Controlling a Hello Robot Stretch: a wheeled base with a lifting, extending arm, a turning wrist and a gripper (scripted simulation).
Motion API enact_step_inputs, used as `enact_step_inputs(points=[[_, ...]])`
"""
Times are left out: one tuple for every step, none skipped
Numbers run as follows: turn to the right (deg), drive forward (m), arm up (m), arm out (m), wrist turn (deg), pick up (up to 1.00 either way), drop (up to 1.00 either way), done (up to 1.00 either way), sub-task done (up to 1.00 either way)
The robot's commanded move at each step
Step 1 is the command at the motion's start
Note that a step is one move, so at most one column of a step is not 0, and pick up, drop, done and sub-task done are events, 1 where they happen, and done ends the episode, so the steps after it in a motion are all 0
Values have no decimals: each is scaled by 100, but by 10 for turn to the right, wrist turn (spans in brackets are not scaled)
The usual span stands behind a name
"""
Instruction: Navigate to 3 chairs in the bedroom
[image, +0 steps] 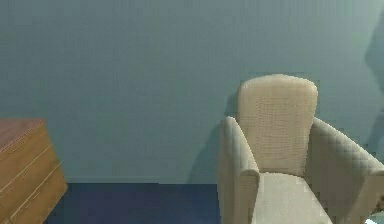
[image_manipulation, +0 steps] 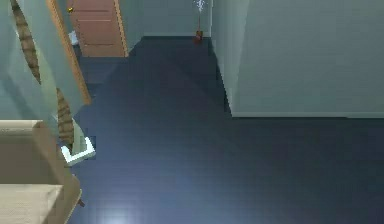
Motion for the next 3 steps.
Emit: enact_step_inputs(points=[[270, 0, 0, 0, 0, 0, 0, 0, 0], [0, 0, 0, 0, 0, 0, 0, 0, 100], [450, 0, 0, 0, 0, 0, 0, 0, 0]])
